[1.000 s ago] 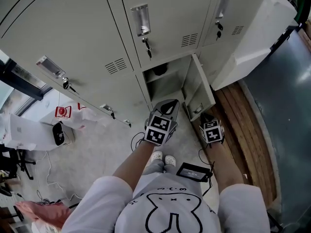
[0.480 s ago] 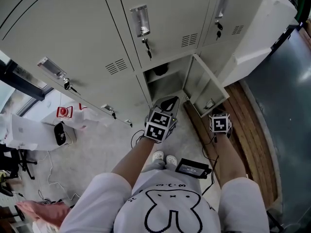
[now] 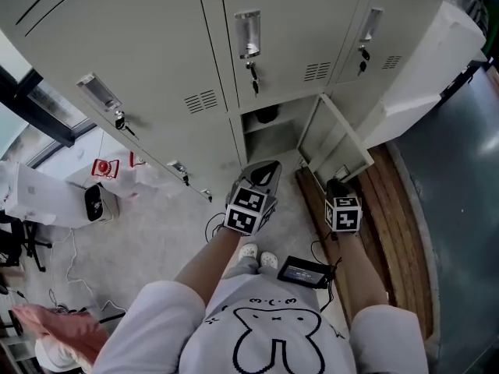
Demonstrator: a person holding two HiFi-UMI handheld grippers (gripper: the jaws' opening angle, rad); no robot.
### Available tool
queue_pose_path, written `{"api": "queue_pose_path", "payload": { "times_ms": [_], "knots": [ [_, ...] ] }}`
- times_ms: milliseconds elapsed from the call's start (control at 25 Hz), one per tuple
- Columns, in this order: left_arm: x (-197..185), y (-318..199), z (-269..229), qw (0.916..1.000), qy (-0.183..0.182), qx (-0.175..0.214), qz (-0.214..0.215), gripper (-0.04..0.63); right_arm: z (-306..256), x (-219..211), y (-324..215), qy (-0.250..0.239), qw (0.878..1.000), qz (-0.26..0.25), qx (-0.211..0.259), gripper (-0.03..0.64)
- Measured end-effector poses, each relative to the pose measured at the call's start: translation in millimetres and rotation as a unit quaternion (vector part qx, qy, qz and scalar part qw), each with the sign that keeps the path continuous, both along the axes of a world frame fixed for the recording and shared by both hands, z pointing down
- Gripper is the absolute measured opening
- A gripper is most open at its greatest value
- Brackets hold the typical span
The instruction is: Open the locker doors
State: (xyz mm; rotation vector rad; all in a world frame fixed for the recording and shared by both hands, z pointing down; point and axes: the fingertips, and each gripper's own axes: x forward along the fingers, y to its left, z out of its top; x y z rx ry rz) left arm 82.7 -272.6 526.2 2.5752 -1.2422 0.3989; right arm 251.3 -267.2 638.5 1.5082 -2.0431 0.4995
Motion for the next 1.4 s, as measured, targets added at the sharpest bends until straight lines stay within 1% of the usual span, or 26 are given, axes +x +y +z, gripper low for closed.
{"api": "queue_pose_path", "payload": {
  "times_ms": [120,280,480,600,760,840,960,1040,1120,1240,1400],
  "knots": [
    [-23,3,0,0.9995,0.006,0.001,-0.031,0.0,-29,-38,-2,-0.029,0.998,-0.055,0.034,0.0],
    [-61,11,-3,0.9963,0.014,0.005,-0.084,0.0,-61,-101,-4,-0.062,0.987,-0.136,0.064,0.0],
    [-121,32,1,0.988,0.016,0.007,-0.154,0.0,-81,-197,4,-0.095,0.962,-0.242,0.081,0.0],
    [-159,48,6,0.9794,0.015,0.0,-0.201,0.0,-83,-249,17,-0.108,0.946,-0.295,0.08,0.0],
    [-200,71,8,0.967,0.01,0.002,-0.254,0.0,-82,-301,36,-0.118,0.925,-0.353,0.074,0.0],
    [-219,82,6,0.9613,0.005,0.006,-0.276,0.0,-82,-322,45,-0.122,0.917,-0.373,0.071,0.0],
    [-243,97,5,0.9532,0.003,0.008,-0.302,0.0,-84,-347,57,-0.128,0.907,-0.395,0.069,0.0],
    [-256,103,4,0.95,0.003,0.011,-0.312,0.0,-86,-363,64,-0.129,0.902,-0.406,0.07,0.0],
    [-265,106,3,0.949,0.004,0.013,-0.315,0.0,-87,-377,67,-0.129,0.899,-0.412,0.072,0.0],
    [-278,107,7,0.9499,0.005,0.01,-0.312,0.0,-85,-393,67,-0.125,0.902,-0.407,0.075,0.0],
    [-300,109,12,0.9536,0.002,0.008,-0.301,0.0,-74,-419,66,-0.122,0.91,-0.389,0.071,0.0]
  ]
}}
